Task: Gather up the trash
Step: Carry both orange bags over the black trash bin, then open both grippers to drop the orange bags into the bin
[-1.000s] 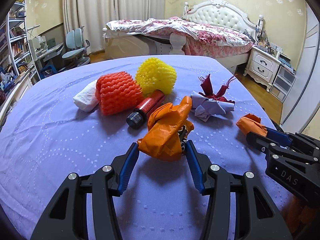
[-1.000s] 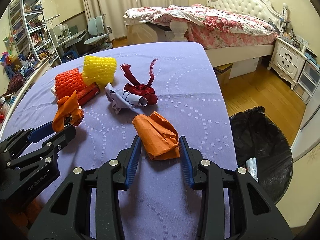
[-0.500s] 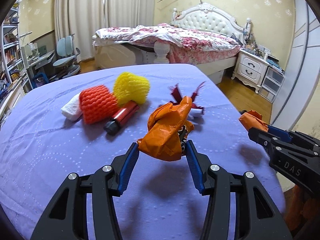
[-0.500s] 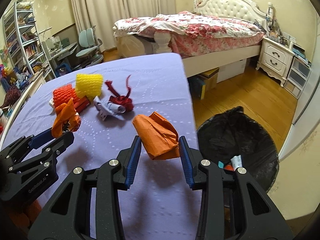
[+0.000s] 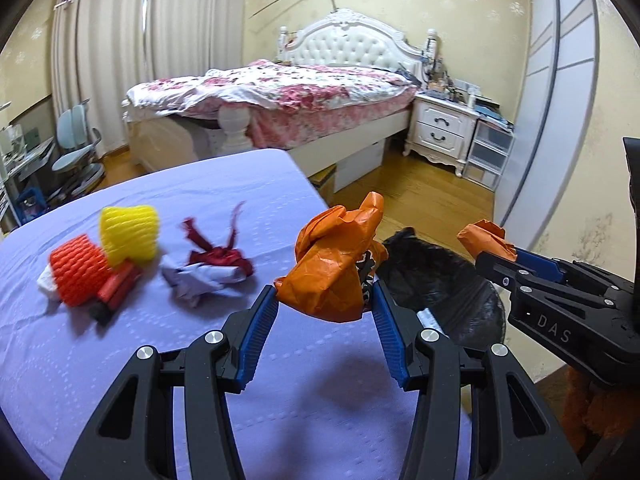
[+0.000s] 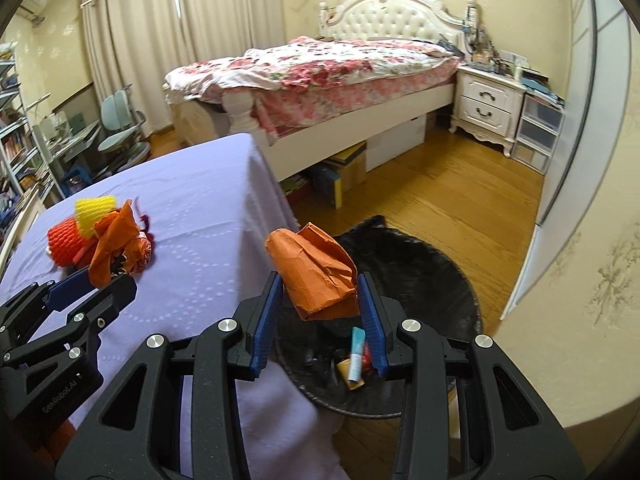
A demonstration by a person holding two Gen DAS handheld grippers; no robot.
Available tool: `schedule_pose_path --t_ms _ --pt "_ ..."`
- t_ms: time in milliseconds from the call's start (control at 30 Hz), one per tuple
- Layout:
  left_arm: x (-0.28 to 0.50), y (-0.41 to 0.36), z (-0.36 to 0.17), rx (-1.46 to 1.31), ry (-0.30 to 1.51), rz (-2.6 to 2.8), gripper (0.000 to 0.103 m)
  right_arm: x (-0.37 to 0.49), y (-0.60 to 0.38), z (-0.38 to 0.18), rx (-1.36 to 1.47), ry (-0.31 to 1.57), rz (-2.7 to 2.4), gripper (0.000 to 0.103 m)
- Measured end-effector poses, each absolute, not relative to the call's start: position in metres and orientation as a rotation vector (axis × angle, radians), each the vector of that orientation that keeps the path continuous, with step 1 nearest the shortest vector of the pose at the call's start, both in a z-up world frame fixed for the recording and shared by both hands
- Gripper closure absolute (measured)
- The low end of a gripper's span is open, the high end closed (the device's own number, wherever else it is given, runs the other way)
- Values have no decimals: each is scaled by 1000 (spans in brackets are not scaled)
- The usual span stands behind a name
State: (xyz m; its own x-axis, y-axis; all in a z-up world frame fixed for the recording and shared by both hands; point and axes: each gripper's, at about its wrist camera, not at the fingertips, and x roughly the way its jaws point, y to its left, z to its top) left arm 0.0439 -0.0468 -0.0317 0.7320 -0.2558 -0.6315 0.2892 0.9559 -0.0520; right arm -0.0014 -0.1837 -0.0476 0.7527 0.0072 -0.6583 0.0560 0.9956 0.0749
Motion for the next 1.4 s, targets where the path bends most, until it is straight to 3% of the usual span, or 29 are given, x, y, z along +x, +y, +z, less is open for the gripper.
schedule_pose_path --t_ms 833,933,967,1100,1400 --pt "85 -129 -55 147 746 -375 52 20 -256 -77 166 752 -131 64" --pt "88 -127 -57 140 761 -365 45 20 -259 -79 166 746 -157 51" --pt "88 -125 -57 131 764 -359 38 20 -260 -79 170 744 -165 49" --pt "86 -121 -56 116 759 -344 30 20 -262 -80 167 747 -181 49" --pt "71 -101 -50 156 723 -287 26 16 -250 -74 144 741 -161 48"
